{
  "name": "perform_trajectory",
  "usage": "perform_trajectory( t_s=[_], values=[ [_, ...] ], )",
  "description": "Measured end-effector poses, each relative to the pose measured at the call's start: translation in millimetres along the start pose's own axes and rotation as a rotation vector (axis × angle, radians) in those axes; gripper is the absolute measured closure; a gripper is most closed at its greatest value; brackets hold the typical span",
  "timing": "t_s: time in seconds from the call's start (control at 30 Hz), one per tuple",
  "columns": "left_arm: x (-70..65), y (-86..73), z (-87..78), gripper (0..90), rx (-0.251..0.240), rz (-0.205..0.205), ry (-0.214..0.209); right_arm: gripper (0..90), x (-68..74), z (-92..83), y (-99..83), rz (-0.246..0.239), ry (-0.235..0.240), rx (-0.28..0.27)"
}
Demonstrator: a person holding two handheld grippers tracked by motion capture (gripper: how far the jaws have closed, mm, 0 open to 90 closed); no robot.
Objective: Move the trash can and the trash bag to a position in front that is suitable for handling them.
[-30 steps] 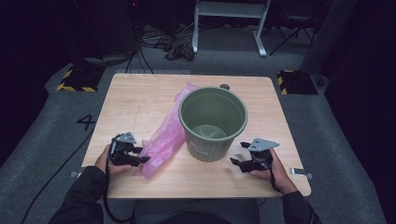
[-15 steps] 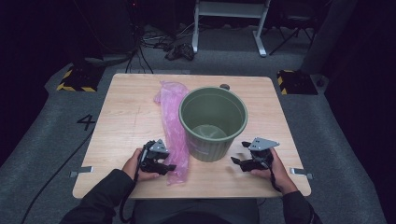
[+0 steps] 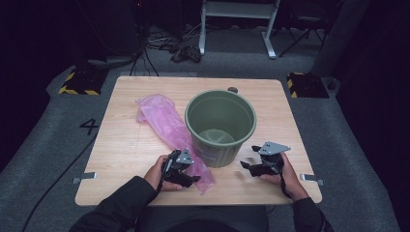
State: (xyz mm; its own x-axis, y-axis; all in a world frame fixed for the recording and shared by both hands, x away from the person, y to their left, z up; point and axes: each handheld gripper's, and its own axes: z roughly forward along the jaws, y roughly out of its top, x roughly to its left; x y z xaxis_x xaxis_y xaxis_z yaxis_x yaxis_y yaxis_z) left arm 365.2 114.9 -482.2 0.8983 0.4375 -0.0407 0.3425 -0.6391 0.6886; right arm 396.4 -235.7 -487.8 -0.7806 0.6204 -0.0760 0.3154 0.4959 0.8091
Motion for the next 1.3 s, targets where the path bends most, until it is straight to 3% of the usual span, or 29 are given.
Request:
perform_trajectory(
  t_s=[0.07,0.13,0.3,0.43,0.5,0.57,0.67,0.77,0.87,1.03,1.3],
  values=[
    [0.2,-2.2,-10.8,28.7,-0.013,0.005,-0.008,19.5,-0.5,-1.0,-0.2,0.000,0.001,-0.005],
    [0.8,-6.2,-22.9,24.0,-0.030,0.005,0.013,19.5,-0.9,-2.0,-0.2,0.004,0.004,-0.008],
    [8.9,-17.5,-51.2,24.6,-0.089,-0.035,0.009,19.5,-1.2,-4.1,0.6,0.010,0.002,-0.020],
    [8.7,-19.1,-59.1,26.8,-0.117,-0.040,0.025,19.5,0.1,-4.2,2.7,0.010,0.002,-0.028],
    [9.1,-17.4,-61.5,26.8,-0.128,-0.045,0.054,19.5,1.6,-4.8,3.7,0.007,0.005,-0.033],
    [12.0,-14.0,-60.5,28.1,-0.130,-0.046,0.095,19.5,2.8,-5.3,4.9,0.009,0.007,-0.040],
    [23.4,-6.0,-53.2,30.9,-0.127,-0.067,0.111,19.6,4.4,-4.8,7.5,0.017,0.005,-0.051],
    [33.4,5.2,-42.8,33.1,-0.124,-0.072,0.093,19.6,7.4,-4.1,9.9,0.010,0.007,-0.055],
    [38.8,18.0,-31.8,33.1,-0.122,-0.059,0.114,19.6,9.5,-3.9,13.7,0.015,0.006,-0.068],
    [45.6,34.6,-19.5,31.0,-0.146,-0.048,0.082,19.7,9.3,-3.7,17.8,0.015,-0.003,-0.081],
    [50.0,51.9,-5.6,28.4,-0.148,-0.050,0.112,20.2,2.7,-2.7,25.7,0.032,-0.049,-0.108]
  ],
)
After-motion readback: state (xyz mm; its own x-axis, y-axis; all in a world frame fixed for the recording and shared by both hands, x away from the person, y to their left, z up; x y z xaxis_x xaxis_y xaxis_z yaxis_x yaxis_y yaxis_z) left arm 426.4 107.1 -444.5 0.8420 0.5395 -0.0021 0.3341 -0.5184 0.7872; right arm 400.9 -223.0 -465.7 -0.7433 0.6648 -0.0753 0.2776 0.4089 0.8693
